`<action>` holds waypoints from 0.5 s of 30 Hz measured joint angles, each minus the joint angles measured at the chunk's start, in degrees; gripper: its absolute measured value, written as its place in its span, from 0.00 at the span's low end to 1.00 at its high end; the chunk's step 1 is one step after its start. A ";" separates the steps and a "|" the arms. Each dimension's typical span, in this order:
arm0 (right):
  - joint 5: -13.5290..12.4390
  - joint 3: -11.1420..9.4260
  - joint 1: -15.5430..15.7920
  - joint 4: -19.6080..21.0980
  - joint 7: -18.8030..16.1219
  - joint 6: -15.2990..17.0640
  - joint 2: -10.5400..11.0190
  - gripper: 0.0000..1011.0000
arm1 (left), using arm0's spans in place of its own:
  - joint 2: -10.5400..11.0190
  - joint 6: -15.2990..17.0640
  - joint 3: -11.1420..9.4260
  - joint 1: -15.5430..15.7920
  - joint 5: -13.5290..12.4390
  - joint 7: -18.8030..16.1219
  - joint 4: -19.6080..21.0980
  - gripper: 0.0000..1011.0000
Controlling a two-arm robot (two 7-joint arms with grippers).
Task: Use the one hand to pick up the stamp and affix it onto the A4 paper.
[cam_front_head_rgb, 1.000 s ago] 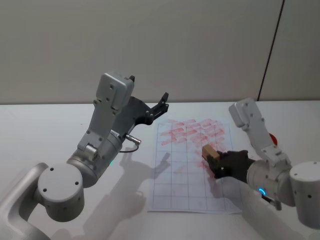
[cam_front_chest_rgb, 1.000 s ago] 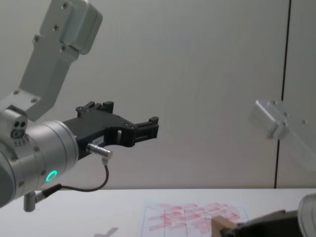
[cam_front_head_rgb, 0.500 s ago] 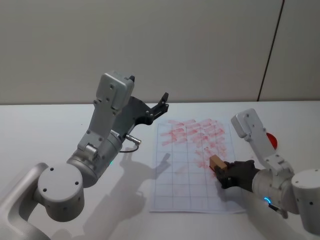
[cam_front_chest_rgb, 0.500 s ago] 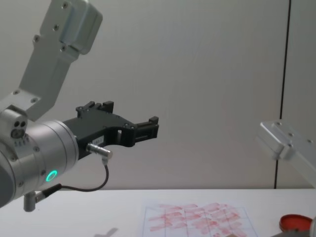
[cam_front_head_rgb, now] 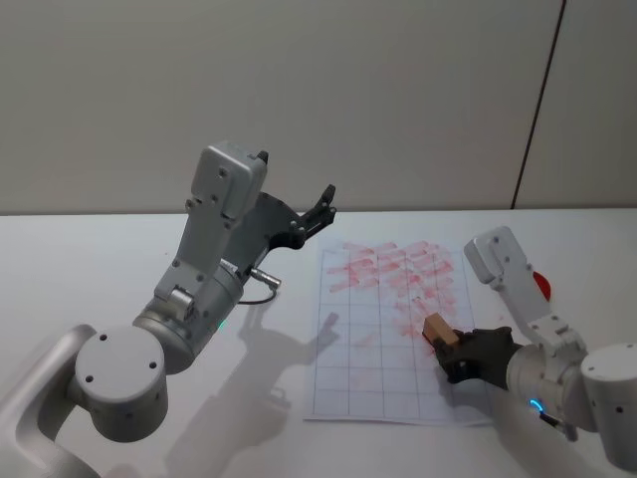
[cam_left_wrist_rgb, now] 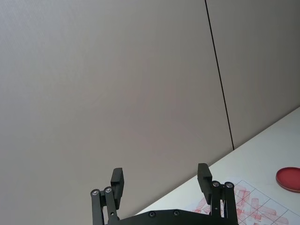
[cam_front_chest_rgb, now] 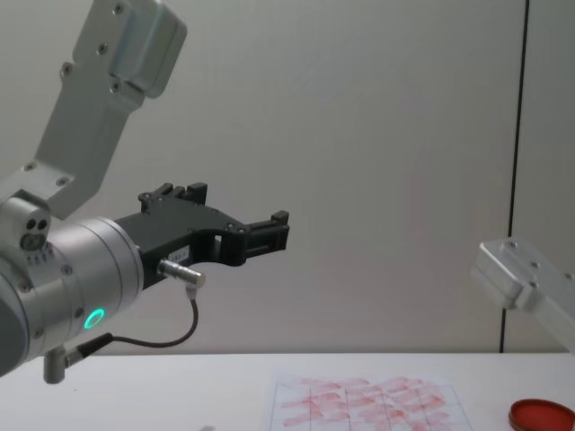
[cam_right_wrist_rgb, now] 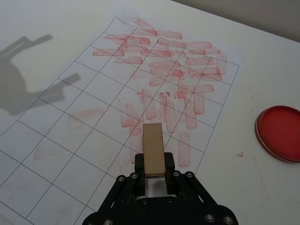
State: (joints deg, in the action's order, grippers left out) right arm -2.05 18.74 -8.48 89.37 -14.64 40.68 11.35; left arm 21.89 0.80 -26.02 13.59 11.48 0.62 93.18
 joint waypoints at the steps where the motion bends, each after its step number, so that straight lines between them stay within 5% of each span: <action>1: 0.08 -0.01 -0.04 -0.22 -0.05 -0.02 -0.02 0.21 | 0.00 0.00 0.00 0.00 0.00 0.00 0.00 0.99; 15: 0.26 -0.30 -0.04 -0.01 -0.01 -1.40 -0.12 0.21 | 0.00 0.00 0.00 0.00 0.00 0.00 0.00 0.99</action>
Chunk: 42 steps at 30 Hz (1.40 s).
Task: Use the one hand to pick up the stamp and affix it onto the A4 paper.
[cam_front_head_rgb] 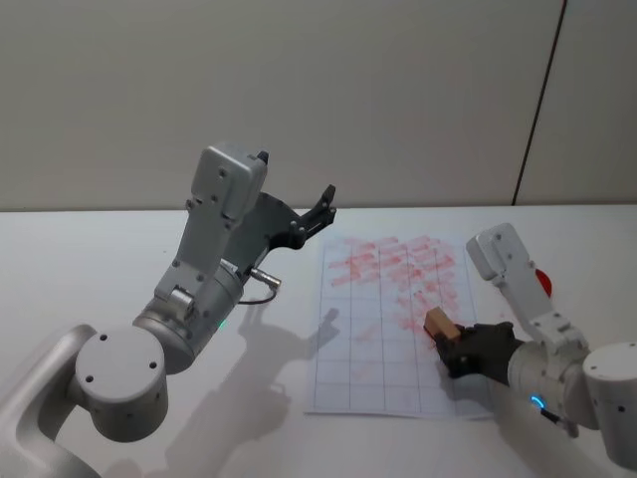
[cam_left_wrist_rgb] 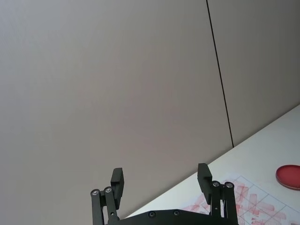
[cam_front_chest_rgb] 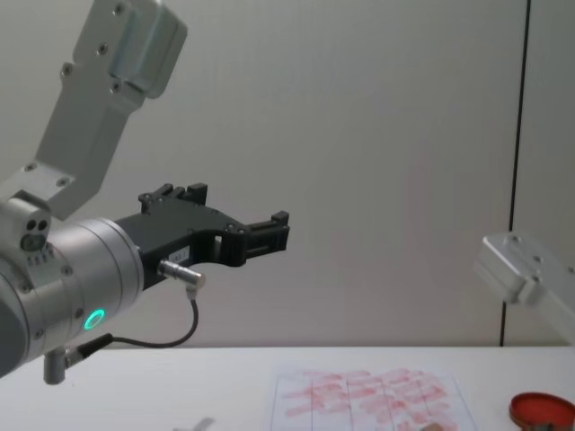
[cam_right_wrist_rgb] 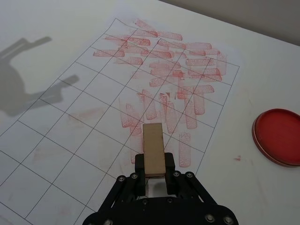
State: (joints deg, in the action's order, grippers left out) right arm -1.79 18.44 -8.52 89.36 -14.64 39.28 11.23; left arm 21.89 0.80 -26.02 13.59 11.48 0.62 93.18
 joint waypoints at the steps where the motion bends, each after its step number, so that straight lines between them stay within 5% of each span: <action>1: -0.05 -0.04 0.03 0.21 0.08 -0.11 0.01 0.21 | 0.00 0.00 0.00 0.00 0.00 0.00 0.00 0.99; 24: -6.40 -3.93 0.05 11.46 6.02 -2.17 0.40 0.21 | 0.00 0.00 0.00 0.00 0.00 0.00 0.00 0.99; 42: -7.67 -6.93 0.17 6.62 12.79 -0.77 0.93 0.21 | 0.00 0.00 0.00 0.00 0.00 0.00 0.00 0.99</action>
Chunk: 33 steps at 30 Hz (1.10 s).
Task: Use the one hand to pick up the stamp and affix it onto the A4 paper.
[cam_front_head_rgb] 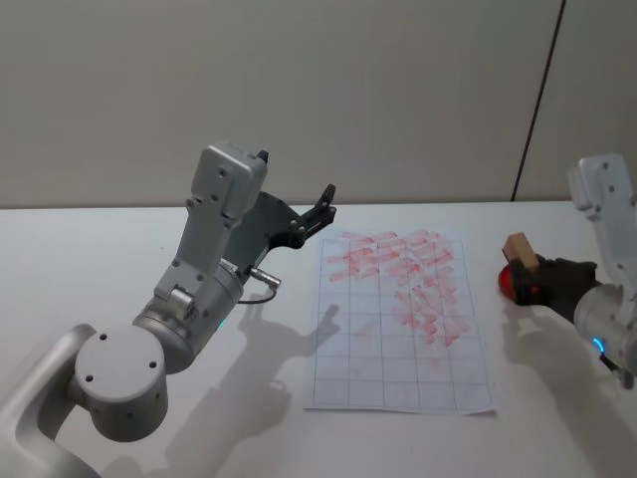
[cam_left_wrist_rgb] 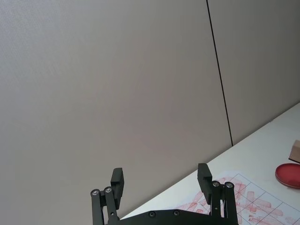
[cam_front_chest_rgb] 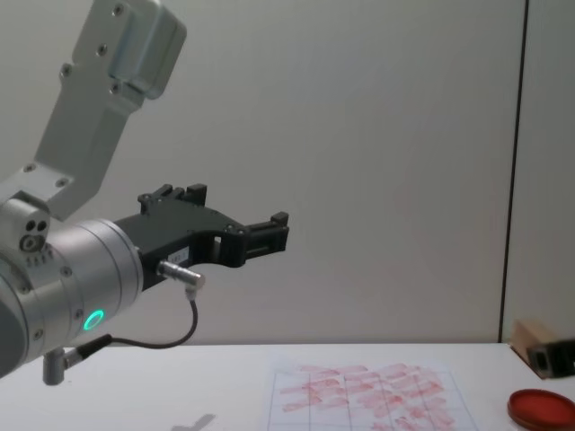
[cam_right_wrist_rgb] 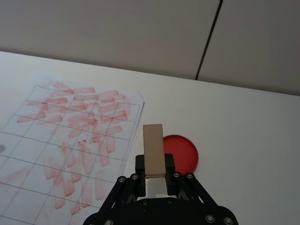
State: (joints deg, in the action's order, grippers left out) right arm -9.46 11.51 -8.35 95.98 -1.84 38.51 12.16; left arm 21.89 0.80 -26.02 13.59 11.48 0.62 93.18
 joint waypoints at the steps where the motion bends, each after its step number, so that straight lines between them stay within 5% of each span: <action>1: 0.00 -0.18 -0.25 -1.03 0.23 -0.09 -0.04 0.21 | 0.00 0.00 0.00 0.00 0.00 0.00 0.00 0.99; 24: 1.66 -0.91 -6.58 -14.97 -0.09 -3.85 -2.10 0.22 | 0.00 0.00 0.00 0.00 0.00 0.00 0.00 0.99; 33: 1.43 -1.13 -8.15 -17.87 -1.33 -5.56 -2.61 0.44 | 0.00 0.00 0.00 0.00 0.00 0.00 0.00 0.99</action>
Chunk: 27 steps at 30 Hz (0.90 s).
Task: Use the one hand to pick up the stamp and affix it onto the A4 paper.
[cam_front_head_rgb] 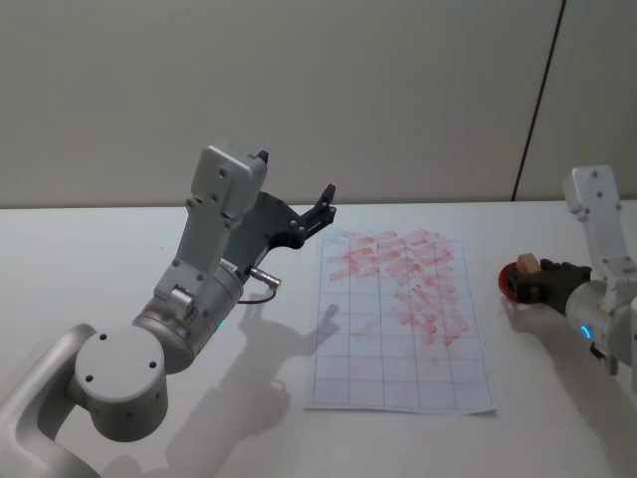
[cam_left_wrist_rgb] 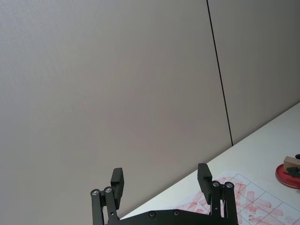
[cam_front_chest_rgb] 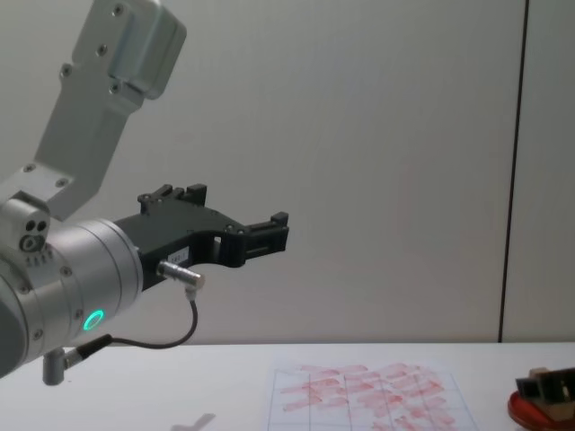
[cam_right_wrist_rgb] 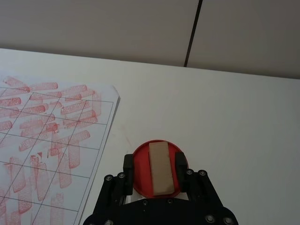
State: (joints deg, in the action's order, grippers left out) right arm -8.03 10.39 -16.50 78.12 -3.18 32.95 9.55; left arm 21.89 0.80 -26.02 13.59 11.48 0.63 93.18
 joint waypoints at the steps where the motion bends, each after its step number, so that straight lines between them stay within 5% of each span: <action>1: -0.03 -0.03 -0.17 -0.34 -0.26 -0.43 -0.04 0.51 | 0.00 0.00 0.00 0.00 0.00 0.00 0.00 0.99; 17: 0.37 -0.40 0.77 2.33 -2.25 -7.52 0.54 0.97 | 0.00 0.00 0.00 0.00 0.00 0.00 0.00 0.99; 27: 1.93 -0.88 3.54 6.65 -2.74 -13.93 1.98 0.99 | 0.00 0.00 0.00 0.00 0.00 0.00 0.00 0.99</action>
State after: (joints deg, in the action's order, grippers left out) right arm -6.09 9.50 -12.96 84.77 -5.91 19.02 11.53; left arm 21.89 0.80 -26.02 13.59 11.48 0.63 93.18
